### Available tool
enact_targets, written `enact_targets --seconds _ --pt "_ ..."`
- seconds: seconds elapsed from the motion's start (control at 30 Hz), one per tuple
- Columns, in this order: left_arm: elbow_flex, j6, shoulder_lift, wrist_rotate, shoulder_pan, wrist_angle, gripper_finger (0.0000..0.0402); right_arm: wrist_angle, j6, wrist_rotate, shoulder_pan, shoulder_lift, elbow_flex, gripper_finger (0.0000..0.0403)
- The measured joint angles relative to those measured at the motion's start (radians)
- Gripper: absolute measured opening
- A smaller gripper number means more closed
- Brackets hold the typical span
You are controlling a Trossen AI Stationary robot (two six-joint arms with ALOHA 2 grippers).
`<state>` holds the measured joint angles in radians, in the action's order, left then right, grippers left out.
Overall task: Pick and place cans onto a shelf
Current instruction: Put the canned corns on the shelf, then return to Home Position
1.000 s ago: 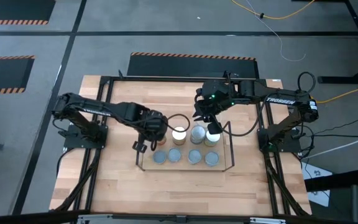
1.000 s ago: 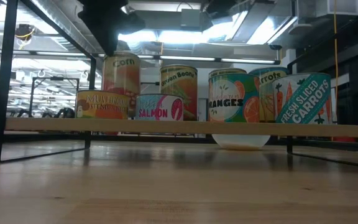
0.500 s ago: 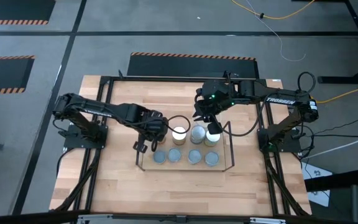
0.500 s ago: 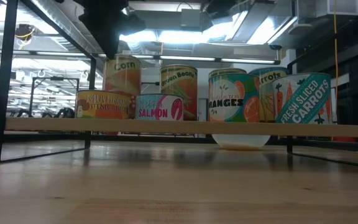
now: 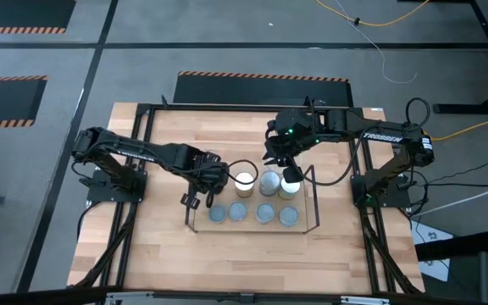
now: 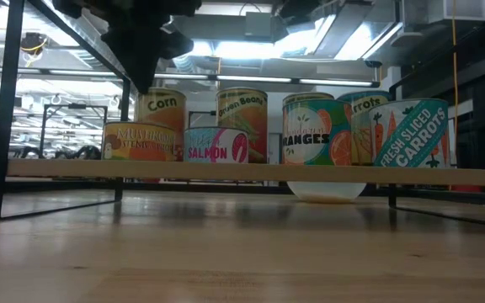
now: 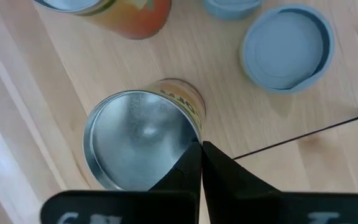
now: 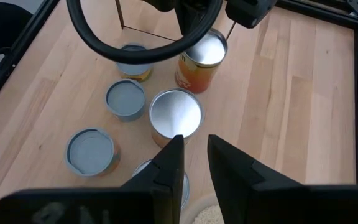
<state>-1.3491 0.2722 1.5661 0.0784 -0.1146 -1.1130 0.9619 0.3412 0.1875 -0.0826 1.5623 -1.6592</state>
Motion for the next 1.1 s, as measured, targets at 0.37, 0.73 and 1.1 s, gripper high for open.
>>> enact_targets --seconds 0.37,0.73,1.1 --pt "0.0 -0.008 0.0 0.007 0.0 0.003 0.0029 0.0 0.0 0.0 0.0 0.0 0.0 0.0078" --pt "0.0 -0.019 0.0 0.006 0.0 0.003 0.0076 0.0 0.0 0.0 0.0 0.0 0.0 0.0078" --pt "0.0 -0.036 -0.01 0.009 0.0 0.004 0.0077 0.0 0.0 0.0 0.0 0.0 0.0 0.0078"
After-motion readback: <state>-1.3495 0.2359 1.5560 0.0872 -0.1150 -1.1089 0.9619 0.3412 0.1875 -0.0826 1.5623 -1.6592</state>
